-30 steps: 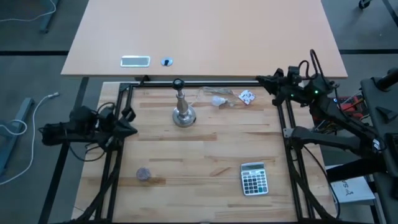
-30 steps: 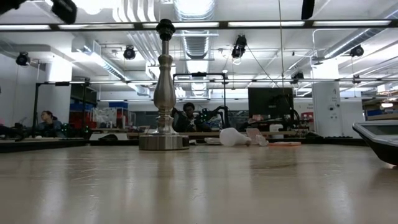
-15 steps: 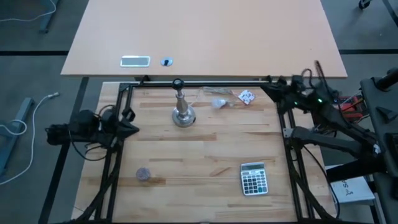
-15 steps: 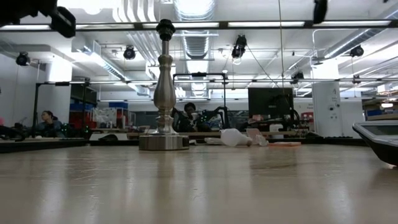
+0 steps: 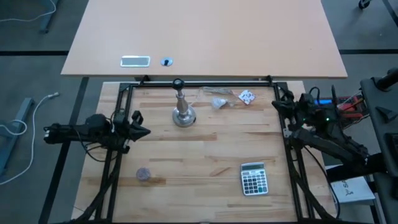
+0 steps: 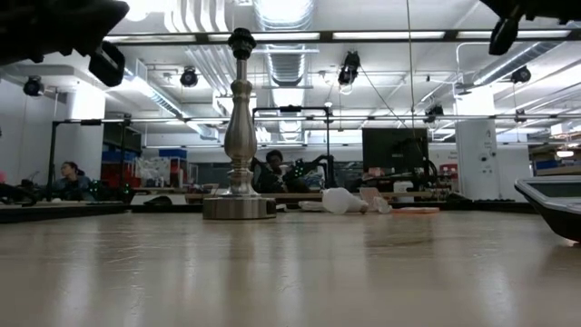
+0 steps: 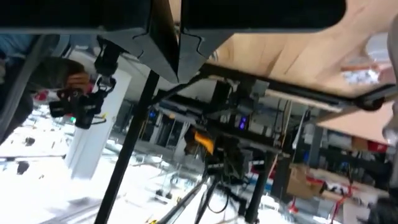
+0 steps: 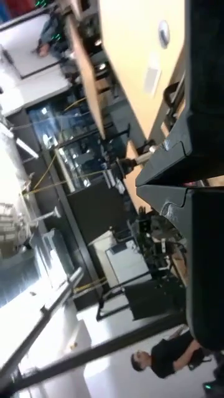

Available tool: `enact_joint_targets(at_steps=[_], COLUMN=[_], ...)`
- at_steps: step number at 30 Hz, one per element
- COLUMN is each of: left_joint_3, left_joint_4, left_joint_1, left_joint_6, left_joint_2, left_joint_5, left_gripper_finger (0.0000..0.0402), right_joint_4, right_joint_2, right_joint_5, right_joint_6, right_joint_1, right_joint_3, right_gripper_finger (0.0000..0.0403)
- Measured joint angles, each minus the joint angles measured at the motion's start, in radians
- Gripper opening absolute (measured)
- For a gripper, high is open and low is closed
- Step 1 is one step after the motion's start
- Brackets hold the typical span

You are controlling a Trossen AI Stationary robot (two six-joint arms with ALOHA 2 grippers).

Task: Screw lightbulb
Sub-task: Return to Home Position

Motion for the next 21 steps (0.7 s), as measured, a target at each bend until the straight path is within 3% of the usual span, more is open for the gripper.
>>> enact_joint_targets(at_steps=[4, 11, 21], left_joint_3=[0.0, 0.0, 0.0], left_joint_4=[0.0, 0.002, 0.001], left_joint_1=[0.0, 0.0, 0.0], left_joint_6=[-0.002, -0.003, -0.003], left_joint_2=[0.048, 0.141, 0.268], left_joint_5=[0.0, 0.0, 0.001], left_gripper_finger=[0.0, 0.0, 0.0], right_joint_4=[0.0, 0.152, 0.129], right_joint_2=[-0.098, -0.076, -0.085], right_joint_5=[-0.011, -0.14, -0.059], right_joint_6=[-0.012, 0.03, -0.063], right_joint_1=[0.0, 0.002, 0.002], right_joint_3=[-0.089, -0.218, -0.383], right_gripper_finger=[0.0, 0.0, 0.0])
